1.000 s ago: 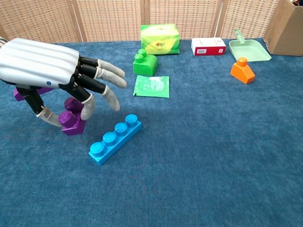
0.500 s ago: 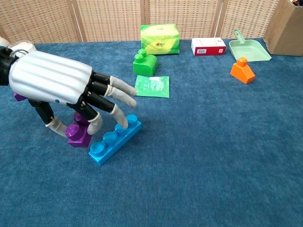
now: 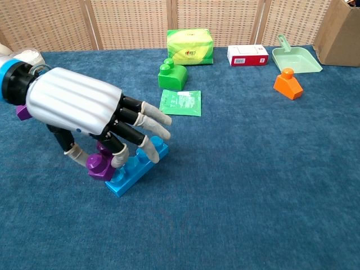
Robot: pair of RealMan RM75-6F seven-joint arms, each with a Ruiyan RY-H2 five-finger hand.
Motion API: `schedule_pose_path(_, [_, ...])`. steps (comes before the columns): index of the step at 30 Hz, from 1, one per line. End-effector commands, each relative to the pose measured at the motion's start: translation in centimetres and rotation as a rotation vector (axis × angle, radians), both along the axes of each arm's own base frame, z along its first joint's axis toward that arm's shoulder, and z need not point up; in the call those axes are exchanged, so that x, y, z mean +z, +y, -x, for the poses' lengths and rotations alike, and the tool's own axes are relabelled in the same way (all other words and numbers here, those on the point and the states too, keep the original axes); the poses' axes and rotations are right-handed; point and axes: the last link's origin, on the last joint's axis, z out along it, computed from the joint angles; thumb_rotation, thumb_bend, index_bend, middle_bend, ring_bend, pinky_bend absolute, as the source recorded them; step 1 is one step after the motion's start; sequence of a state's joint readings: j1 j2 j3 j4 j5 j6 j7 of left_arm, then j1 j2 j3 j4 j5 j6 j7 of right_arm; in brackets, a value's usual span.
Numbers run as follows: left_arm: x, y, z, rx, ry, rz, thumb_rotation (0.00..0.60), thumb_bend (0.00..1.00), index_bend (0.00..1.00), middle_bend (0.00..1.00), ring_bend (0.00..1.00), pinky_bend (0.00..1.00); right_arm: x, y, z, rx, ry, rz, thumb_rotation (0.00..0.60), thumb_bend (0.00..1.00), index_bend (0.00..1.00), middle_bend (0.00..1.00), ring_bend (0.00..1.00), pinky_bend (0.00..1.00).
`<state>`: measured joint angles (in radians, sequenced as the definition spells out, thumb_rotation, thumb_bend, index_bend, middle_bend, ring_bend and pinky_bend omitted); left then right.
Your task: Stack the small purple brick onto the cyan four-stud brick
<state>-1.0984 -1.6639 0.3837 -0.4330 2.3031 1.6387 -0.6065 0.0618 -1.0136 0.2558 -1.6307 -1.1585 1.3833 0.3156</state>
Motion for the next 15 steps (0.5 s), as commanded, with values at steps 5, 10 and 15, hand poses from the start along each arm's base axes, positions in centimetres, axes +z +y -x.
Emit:
schedule_pose_path(5, [-0.7,0.4,-0.6,-0.022,0.015,-0.001,0.6,0.4,0.65,0.22,0.04,0.0,0.0,0.0,0.1,-0.002,-0.001,0.002,0.6,0.18,0.35,0.19,0.0,0.12])
schedule_pose_path(10, [-1.1,0.5,-0.8,-0.02,0.016,0.004,0.6,0.4,0.65,0.22,0.04,0.0,0.2,0.2,0.2,-0.008,-0.001,0.009,0.6,0.18,0.35,0.19,0.0,0.12])
schedule_pose_path(15, [-1.7,0.4,-1.0,-0.033,0.02,0.012,0.6,0.39,0.65,0.21,0.04,0.0,0.3,0.4,0.4,-0.012,-0.005,0.014,0.6,0.18,0.35,0.19,0.0,0.13])
